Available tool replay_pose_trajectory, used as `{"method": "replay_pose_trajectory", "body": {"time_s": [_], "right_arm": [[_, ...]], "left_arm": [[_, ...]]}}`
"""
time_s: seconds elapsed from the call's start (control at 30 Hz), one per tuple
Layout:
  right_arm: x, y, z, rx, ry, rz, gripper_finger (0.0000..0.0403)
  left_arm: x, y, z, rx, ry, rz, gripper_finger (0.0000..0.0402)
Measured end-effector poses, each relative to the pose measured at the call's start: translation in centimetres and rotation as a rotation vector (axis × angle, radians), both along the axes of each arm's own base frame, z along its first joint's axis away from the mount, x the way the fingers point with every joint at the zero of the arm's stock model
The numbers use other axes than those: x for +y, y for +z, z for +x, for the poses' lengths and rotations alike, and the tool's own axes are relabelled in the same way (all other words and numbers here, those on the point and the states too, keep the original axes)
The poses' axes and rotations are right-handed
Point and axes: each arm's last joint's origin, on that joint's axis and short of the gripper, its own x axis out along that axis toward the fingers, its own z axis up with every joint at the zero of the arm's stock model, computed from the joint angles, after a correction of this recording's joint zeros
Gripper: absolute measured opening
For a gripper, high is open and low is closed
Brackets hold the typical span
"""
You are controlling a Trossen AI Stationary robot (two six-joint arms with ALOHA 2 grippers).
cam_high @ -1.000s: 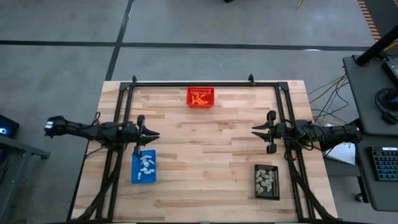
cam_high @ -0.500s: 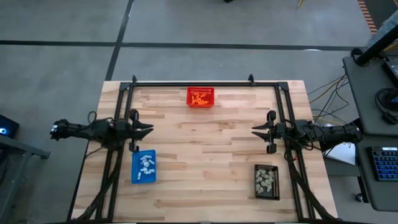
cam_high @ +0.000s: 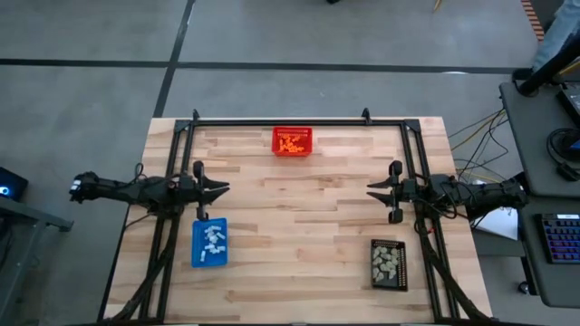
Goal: Sort Halloween decoration
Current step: Return to Home Position
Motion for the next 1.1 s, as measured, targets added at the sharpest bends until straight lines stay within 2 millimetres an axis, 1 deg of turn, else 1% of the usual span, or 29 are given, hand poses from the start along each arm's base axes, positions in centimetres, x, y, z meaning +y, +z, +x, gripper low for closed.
{"method": "replay_pose_trajectory", "body": {"time_s": [0.43,0.83,1.1], "right_arm": [[0.00,0.00,0.00,0.000,0.000,0.000,0.0073],[0.00,0.00,0.00,0.000,0.000,0.000,0.0089],[0.00,0.00,0.00,0.000,0.000,0.000,0.0091]], "left_arm": [[-0.06,-0.43,0.35,0.051,0.001,0.009,0.0042],[-0.10,-0.77,0.61,0.090,0.001,0.015,0.0042],[-0.13,-0.97,0.75,0.112,0.001,0.019,0.0042]]}}
